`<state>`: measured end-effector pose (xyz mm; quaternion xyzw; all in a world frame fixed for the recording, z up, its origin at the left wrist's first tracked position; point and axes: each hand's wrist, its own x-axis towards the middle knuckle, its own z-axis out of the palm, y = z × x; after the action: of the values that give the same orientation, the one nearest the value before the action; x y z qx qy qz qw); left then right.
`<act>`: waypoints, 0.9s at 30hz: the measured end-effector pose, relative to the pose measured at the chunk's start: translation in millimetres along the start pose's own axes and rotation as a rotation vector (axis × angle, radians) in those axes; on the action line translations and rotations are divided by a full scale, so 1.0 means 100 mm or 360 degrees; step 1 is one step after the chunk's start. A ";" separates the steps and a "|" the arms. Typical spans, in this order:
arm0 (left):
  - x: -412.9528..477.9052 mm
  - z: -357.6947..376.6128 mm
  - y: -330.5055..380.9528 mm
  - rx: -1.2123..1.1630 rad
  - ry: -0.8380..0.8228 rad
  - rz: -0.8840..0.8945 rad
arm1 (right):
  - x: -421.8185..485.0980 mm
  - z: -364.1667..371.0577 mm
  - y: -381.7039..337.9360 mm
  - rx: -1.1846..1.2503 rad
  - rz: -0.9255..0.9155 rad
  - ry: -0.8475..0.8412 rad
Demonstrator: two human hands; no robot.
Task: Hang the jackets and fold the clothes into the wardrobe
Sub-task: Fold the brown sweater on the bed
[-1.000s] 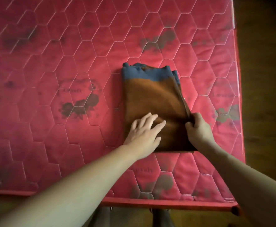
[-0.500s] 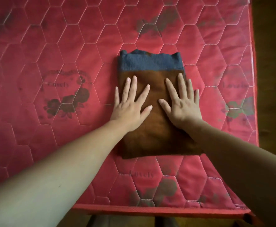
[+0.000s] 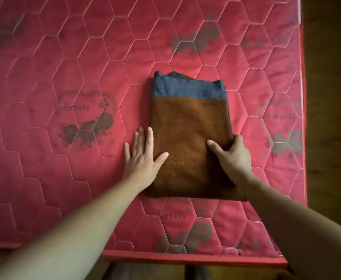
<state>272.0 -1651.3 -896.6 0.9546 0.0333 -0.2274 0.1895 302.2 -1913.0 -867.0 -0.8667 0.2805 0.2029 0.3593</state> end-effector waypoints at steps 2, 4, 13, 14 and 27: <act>0.03 -0.06 0.03 -0.0202 0.0051 0.0023 | 0.09 -0.07 -0.10 0.0220 0.0151 -0.0124; 0.06 -0.15 0.13 -0.0656 0.0121 -0.0084 | 0.14 -0.20 -0.22 0.0568 0.0291 -0.0386; 0.00 -1.05 0.13 -0.1928 -0.0409 -0.0896 | -0.47 -0.52 -0.75 0.0933 0.0637 -0.0840; -0.07 -1.21 0.11 -0.1987 -0.0422 -0.0885 | -0.59 -0.57 -0.85 0.0966 0.0629 -0.0849; -1.50 -3.94 -0.03 -0.1983 -0.0372 -0.0501 | -2.63 -1.63 -2.70 0.1112 0.0186 -0.0641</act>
<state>303.5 -1496.4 -505.3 0.6186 0.2776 -0.2929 0.6741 297.2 -1785.7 -476.1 -0.6178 0.3054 0.2813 0.6678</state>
